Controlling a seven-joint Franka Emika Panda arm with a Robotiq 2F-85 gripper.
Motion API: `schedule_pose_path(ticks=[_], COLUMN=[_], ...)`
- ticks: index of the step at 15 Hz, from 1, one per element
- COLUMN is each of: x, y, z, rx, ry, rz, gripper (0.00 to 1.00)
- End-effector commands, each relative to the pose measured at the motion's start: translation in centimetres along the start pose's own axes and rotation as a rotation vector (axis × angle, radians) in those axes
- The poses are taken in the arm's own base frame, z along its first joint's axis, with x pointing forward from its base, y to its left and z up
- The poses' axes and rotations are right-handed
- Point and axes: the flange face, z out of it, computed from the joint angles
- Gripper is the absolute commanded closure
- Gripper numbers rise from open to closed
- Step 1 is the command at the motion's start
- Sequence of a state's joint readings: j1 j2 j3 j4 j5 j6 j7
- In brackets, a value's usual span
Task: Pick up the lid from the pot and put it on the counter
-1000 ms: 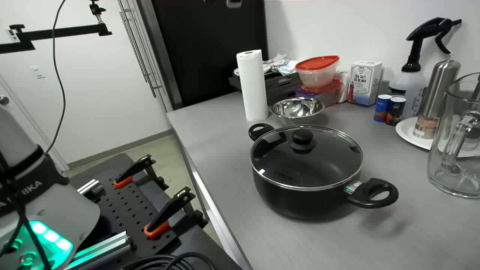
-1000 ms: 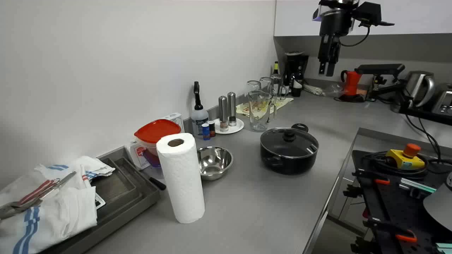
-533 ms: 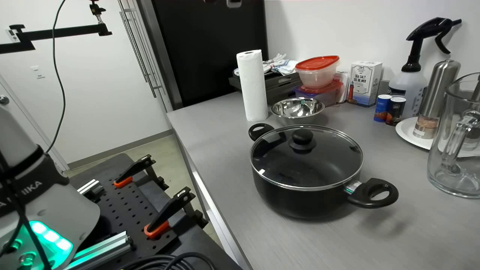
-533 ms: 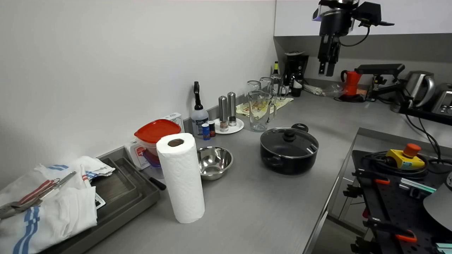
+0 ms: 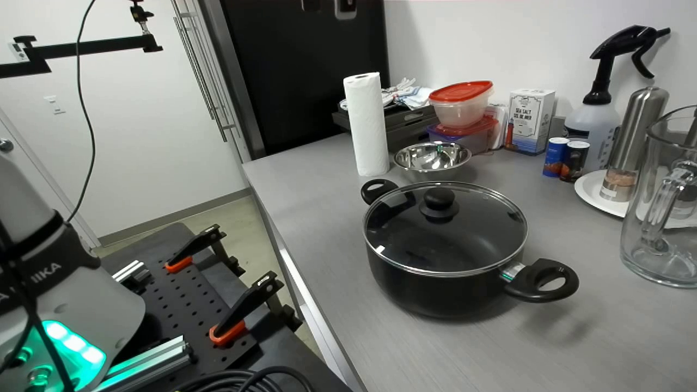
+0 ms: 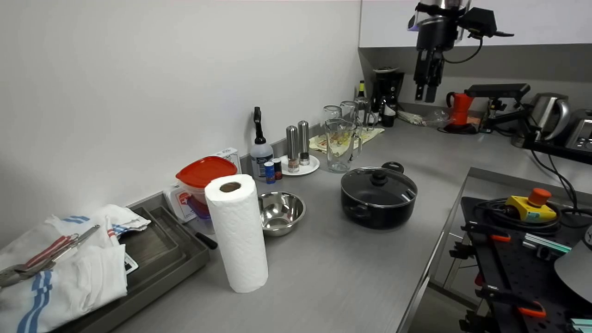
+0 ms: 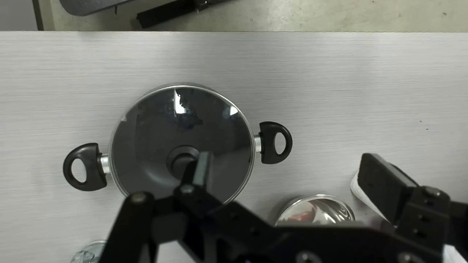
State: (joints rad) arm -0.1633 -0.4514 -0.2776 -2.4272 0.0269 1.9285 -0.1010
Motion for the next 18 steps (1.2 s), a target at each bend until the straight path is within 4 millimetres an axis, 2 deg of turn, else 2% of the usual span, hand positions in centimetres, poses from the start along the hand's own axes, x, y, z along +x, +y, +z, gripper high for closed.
schedule_pose_path(ticks=[1,6,12,18], x=[2.1,5.8,11.1,13.2], y=[0.6,2.3,4.9,6.7], z=[1.5,4.9,11.6,16.5], rx=[-0.008,-0.026,-0.047,-0.069], ry=[0.003,0.045,0.046,0.013], rz=[0.051,0.111,0.204,0.280], gripper=[0.00,0.00,0.00,0.00])
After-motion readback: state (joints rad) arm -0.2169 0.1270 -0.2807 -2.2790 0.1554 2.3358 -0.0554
